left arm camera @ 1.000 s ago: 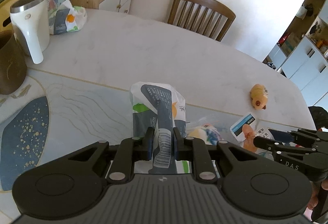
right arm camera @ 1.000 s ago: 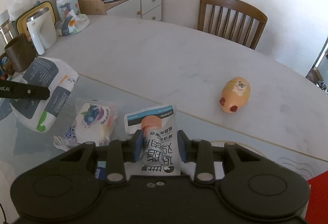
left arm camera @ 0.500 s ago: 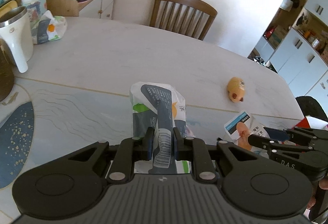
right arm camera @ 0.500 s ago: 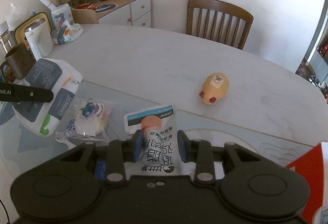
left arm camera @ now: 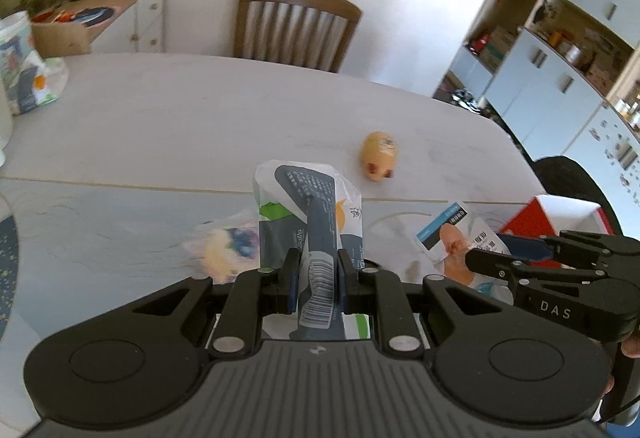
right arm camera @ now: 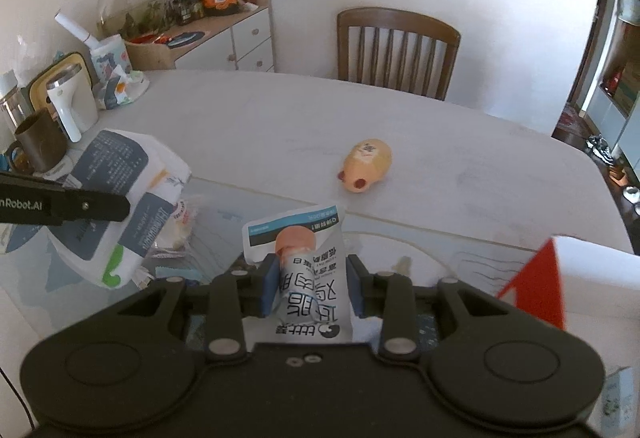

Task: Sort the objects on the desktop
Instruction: 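Carry the white-green bag and printed snack bag with both tools into the red box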

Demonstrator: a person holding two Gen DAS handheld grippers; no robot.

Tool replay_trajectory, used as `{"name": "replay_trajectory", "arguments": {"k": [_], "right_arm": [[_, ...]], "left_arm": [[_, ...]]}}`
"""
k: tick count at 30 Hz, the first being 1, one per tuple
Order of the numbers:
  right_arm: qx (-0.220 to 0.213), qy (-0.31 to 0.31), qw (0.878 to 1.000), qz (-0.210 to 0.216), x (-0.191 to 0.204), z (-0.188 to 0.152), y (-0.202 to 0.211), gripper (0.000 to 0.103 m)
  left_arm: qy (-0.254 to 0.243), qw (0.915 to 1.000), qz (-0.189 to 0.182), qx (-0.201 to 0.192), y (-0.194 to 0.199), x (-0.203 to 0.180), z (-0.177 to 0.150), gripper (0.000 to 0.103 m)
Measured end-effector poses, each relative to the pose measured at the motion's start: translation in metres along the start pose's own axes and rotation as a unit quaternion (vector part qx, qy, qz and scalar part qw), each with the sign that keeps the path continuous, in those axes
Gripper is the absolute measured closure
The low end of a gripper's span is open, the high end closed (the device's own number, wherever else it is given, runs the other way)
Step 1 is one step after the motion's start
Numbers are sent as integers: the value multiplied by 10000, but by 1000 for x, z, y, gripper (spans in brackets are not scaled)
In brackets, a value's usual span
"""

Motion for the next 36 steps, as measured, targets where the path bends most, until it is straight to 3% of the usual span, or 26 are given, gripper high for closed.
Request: {"name": "replay_trajectory", "arguments": {"k": [16,36], "right_arm": [[-314,-208,9990,-260,-51,-19,85,69],[-484,-855,9911,-896,-157,-76,160,69]], "left_arm": [[-706,9962,-513,-68,25,-104,-2,86],[-1567,9821,-1038,-85,28,-245,-10,86]]}}
Point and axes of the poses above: each gripper's, at about its wrist camera, not at the fingertips, and y roughly against the way its jaws point, x to its left, z to its top, the point moved 9 cm from there along -y, roughly the way its jaws point, and after that the axes turned 14 degrees about z, right-handed, at the moved point
